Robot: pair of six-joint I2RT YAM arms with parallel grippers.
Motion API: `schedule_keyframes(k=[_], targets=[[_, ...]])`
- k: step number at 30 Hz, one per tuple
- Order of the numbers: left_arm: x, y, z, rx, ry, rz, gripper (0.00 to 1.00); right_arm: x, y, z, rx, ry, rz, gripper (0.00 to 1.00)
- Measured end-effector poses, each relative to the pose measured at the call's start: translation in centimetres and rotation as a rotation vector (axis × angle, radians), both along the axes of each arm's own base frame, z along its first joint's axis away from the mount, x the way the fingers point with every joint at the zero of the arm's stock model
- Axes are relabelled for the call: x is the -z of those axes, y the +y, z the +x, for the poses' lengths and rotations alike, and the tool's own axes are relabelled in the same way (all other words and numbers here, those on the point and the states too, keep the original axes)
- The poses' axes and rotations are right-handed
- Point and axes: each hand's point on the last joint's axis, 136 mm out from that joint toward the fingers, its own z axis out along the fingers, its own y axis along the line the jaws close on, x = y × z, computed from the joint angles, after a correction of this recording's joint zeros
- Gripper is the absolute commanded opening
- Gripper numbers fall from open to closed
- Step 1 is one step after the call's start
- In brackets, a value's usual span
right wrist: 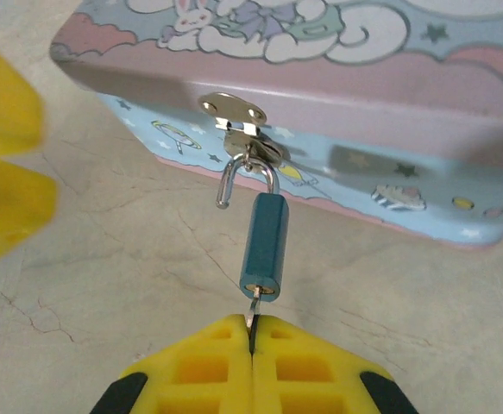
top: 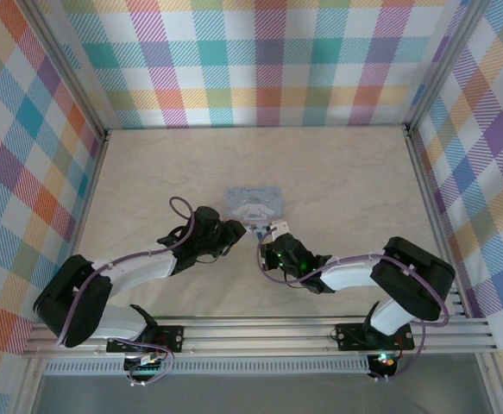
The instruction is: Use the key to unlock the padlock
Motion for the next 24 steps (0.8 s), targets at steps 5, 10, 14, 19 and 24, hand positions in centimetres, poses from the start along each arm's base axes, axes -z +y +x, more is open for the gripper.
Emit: schedule_keyframes(k=[5, 10, 14, 19, 24], targets=[[-0.7, 1.2, 0.1, -0.008, -0.024, 0.068, 0.48, 0.0, -1.2, 0.0, 0.05, 0.076, 0.083, 0.0], [-1.4, 2.2, 0.1, -0.015, -0.047, 0.122, 0.48, 0.2, -2.5, 0.0, 0.103, 0.174, 0.191, 0.0], [-1.2, 2.7, -0.1, -0.016, -0.046, 0.154, 0.48, 0.4, -3.1, -0.1, 0.13, 0.242, 0.261, 0.0], [-0.9, 2.9, -0.3, -0.011, -0.037, 0.166, 0.49, 0.4, -3.5, -0.2, 0.14, 0.304, 0.337, 0.0], [-0.8, 3.0, -0.3, -0.013, -0.033, 0.171, 0.48, 0.2, -3.9, -0.1, 0.14, 0.346, 0.405, 0.0]])
